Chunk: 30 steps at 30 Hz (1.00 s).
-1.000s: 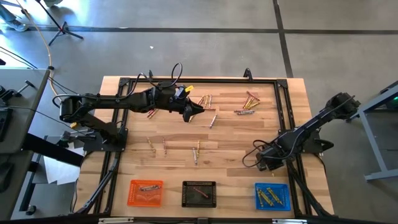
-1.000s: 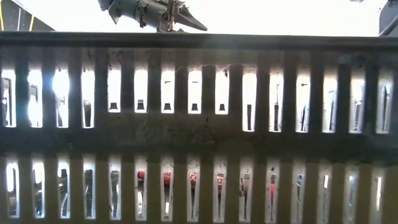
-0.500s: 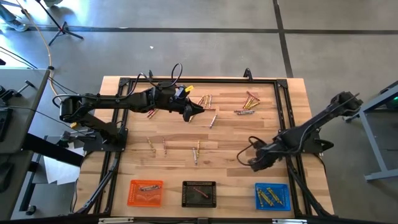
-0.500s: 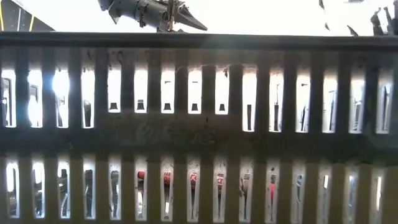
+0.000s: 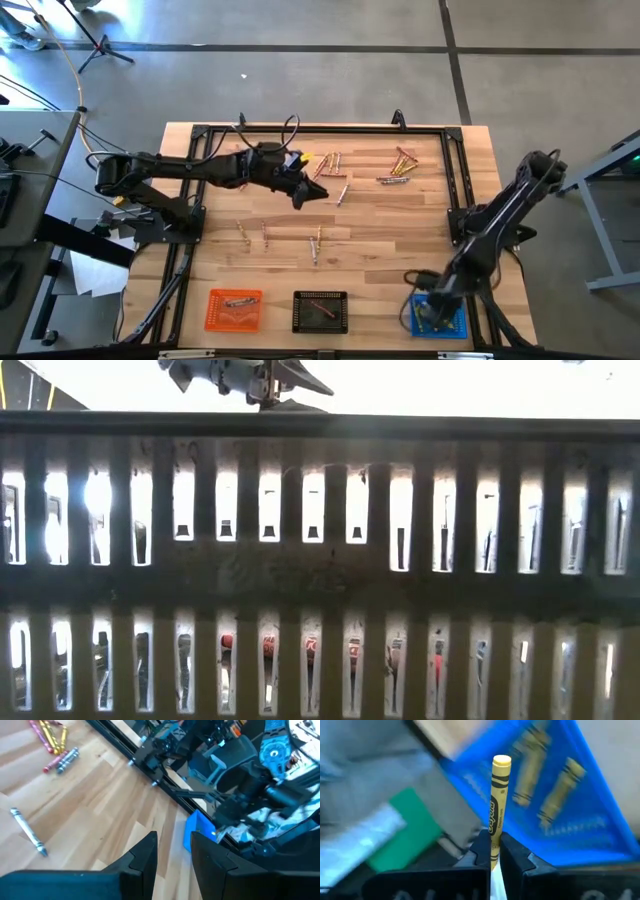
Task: Sort crayons
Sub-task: Put the yellow crayon into the blue bin, then put the red crayon into the black bin
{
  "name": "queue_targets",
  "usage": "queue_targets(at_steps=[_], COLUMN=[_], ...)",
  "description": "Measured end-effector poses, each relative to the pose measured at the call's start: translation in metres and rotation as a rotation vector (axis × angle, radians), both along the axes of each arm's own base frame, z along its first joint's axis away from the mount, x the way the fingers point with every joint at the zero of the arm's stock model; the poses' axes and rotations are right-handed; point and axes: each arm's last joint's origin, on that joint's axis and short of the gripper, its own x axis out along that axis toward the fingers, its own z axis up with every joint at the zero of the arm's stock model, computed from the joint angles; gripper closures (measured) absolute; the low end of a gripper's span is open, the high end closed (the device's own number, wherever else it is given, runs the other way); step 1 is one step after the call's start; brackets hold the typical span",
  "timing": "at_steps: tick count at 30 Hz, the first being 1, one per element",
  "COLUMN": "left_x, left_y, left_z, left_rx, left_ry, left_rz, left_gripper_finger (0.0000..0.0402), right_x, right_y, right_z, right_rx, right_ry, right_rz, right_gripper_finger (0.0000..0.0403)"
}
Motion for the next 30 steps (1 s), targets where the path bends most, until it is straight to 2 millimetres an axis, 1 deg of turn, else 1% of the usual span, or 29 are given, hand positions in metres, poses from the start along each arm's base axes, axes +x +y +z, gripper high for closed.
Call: queue_targets(at_steps=[3, 6, 10, 13, 17, 20, 23, 27, 30], left_x=[0.001, 0.002, 0.002, 0.002, -0.001, -0.009, -0.025, -0.056, -0.084], left_y=[-0.007, -0.013, -0.021, -0.027, -0.033, -0.033, -0.034, -0.041, -0.05], left_z=[0.0, 0.0, 0.0, -0.001, -0.008, -0.022, -0.038, -0.057, -0.062], left_rx=[0.003, -0.017, -0.028, -0.043, -0.038, -0.024, -0.042, -0.017, 0.062], left_ry=[-0.001, 0.002, 0.004, 0.015, 0.101, 0.261, 0.495, 0.878, 1.179], left_rz=[-0.015, -0.024, -0.042, -0.061, -0.085, -0.099, -0.097, -0.101, -0.055], left_gripper_finger=[0.0298, 0.0298, 0.0298, 0.0298, 0.0298, 0.0298, 0.0298, 0.0298, 0.0298], right_x=[-0.003, -0.001, -0.001, 0.0, 0.0, 0.004, 0.011, 0.019, 0.023], right_y=[0.006, 0.009, 0.009, 0.01, 0.009, 0.006, 0.0, -0.009, -0.017], right_z=[-0.011, -0.018, -0.018, -0.016, -0.016, -0.016, -0.016, -0.017, -0.018], right_rx=[-0.051, -0.07, -0.067, -0.061, -0.056, -0.053, -0.049, -0.061, -0.111], right_ry=[0.045, 0.073, 0.079, 0.054, 0.026, 0.005, -0.001, 0.012, 0.018], right_rz=[0.016, -0.005, -0.01, 0.026, 0.085, 0.107, 0.099, 0.064, 0.019], right_gripper_finger=[0.0397, 0.0384, 0.0343, 0.0314, 0.0297, 0.0298, 0.0302, 0.0308, 0.0311])
